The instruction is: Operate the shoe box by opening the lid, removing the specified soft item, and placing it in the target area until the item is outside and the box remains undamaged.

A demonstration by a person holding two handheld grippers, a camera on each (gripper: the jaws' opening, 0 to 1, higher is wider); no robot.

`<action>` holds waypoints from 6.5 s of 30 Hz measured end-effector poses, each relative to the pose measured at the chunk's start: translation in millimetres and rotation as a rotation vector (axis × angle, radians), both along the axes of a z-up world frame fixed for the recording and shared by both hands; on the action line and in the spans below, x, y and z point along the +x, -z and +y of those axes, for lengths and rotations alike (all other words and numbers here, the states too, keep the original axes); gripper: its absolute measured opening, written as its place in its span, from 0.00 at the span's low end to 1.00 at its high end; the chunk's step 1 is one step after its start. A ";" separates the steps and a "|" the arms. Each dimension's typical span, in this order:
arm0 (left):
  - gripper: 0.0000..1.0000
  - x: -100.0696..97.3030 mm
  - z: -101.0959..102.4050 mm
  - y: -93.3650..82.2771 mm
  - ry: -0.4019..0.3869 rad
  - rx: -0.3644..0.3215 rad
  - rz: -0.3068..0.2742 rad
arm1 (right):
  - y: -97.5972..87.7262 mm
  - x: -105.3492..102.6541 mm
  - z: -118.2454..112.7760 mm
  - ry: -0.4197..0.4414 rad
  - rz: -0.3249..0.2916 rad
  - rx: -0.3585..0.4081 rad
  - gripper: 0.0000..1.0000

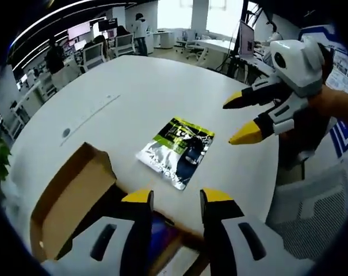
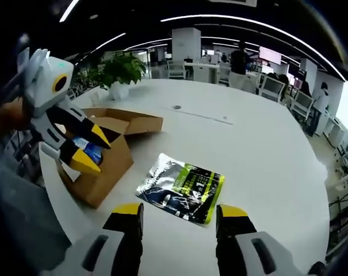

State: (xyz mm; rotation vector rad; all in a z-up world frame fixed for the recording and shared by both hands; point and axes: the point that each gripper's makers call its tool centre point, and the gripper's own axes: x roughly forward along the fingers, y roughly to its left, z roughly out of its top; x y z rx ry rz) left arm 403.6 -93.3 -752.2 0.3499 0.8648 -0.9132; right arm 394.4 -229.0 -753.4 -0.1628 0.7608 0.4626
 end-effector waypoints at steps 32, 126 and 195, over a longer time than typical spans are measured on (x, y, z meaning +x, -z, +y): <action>0.40 -8.4 110.1 -12.0 -0.137 -0.014 -0.035 | -14.3 -10.5 82.2 -0.176 -0.015 0.029 0.56; 0.39 -44.0 281.1 -5.5 -0.553 -0.081 -0.028 | 33.7 0.7 292.0 -0.414 0.079 0.178 0.30; 0.34 -31.4 256.0 2.6 -0.485 -0.049 -0.030 | 12.0 29.4 270.6 -0.263 0.079 0.126 0.00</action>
